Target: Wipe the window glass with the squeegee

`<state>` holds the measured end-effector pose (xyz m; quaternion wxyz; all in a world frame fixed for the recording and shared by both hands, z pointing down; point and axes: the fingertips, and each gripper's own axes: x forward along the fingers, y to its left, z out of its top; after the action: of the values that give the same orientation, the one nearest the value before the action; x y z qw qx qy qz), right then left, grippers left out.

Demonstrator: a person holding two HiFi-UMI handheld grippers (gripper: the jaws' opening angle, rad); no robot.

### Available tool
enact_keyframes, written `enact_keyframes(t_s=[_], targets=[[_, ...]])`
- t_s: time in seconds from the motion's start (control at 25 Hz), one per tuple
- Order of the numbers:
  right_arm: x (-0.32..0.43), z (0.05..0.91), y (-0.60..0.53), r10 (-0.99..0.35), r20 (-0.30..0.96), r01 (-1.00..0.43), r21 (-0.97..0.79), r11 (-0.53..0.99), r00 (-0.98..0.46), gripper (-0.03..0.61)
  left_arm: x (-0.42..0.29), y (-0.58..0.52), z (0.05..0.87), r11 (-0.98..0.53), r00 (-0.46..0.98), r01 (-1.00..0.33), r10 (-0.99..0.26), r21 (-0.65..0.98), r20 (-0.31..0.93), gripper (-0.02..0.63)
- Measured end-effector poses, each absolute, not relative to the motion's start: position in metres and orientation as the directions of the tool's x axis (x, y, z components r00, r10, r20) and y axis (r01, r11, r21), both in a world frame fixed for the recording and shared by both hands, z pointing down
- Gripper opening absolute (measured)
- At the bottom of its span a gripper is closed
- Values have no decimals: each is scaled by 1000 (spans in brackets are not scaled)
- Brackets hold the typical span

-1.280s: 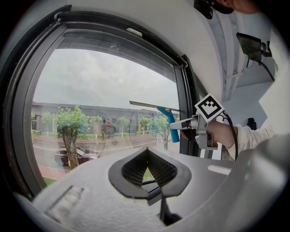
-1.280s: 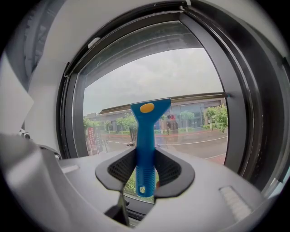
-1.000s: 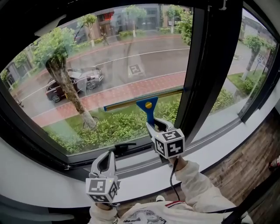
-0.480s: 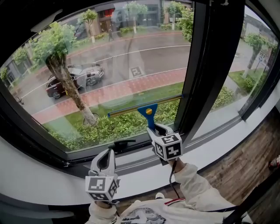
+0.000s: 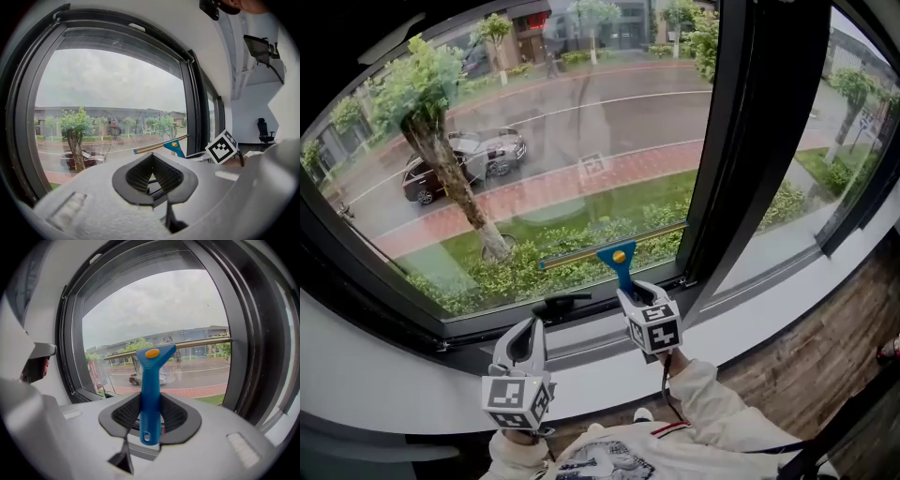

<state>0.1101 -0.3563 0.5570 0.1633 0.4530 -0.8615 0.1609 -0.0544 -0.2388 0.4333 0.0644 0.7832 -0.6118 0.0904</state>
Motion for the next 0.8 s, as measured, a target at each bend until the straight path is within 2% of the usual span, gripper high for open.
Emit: enact_keyframes(t_s=[0.8], targets=[[111, 644, -352, -657, 525, -828, -190, 528, -540, 133, -54, -243, 447, -223, 210, -975, -942, -21, 260, 0]])
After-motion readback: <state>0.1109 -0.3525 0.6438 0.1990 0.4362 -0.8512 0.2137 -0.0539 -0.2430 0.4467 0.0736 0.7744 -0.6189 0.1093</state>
